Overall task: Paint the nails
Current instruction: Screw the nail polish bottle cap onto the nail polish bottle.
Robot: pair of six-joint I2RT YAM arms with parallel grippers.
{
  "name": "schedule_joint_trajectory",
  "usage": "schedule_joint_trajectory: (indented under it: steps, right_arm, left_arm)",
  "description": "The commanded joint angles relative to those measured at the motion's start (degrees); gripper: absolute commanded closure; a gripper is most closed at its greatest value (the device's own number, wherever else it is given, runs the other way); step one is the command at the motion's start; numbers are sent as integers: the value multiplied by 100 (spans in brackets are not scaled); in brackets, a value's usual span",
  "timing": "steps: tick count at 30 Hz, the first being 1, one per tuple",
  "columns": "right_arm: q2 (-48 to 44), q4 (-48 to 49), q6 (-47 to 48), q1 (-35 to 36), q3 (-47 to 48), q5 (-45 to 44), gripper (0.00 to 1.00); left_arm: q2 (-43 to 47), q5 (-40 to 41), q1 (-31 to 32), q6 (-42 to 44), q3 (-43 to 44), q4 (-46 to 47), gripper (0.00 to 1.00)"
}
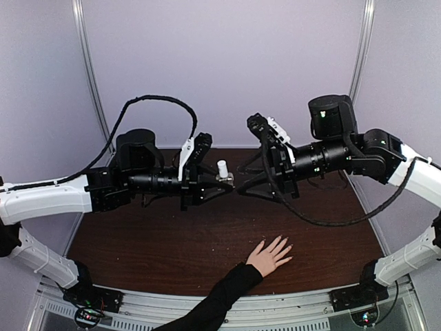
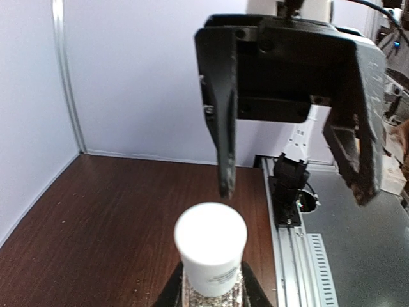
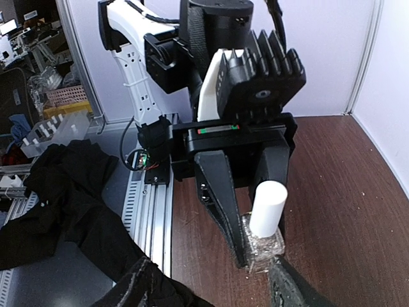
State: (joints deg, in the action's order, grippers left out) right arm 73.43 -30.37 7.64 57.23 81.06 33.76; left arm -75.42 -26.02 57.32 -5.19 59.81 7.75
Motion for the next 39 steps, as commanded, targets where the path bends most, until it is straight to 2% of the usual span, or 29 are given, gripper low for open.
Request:
schedule_joint_trajectory:
  steps: [1, 6, 12, 23, 35, 39]
  right_arm:
    - [-213, -157, 262, -2, -23, 500, 40]
    - [-131, -232, 293, 3, 116, 1005, 41]
    - [110, -185, 204, -2, 260, 1699, 46]
    - [348, 244, -83, -2, 269, 2140, 49]
    - [449, 418, -257, -3, 242, 2394, 71]
    - [468, 329, -209, -4, 234, 2365, 76]
  left_arm:
    - [23, -1409, -15, 185, 172, 168, 100]
    - [-201, -2514, -12, 112, 365, 143, 100]
    - [-465, -3097, 11, 71, 571, 36, 100]
    - [-706, -3406, 170, 290, 864, -370, 100]
    - [-764, -3338, 213, 420, 972, -561, 100]
    - [-677, -3134, 218, 459, 926, -605, 100]
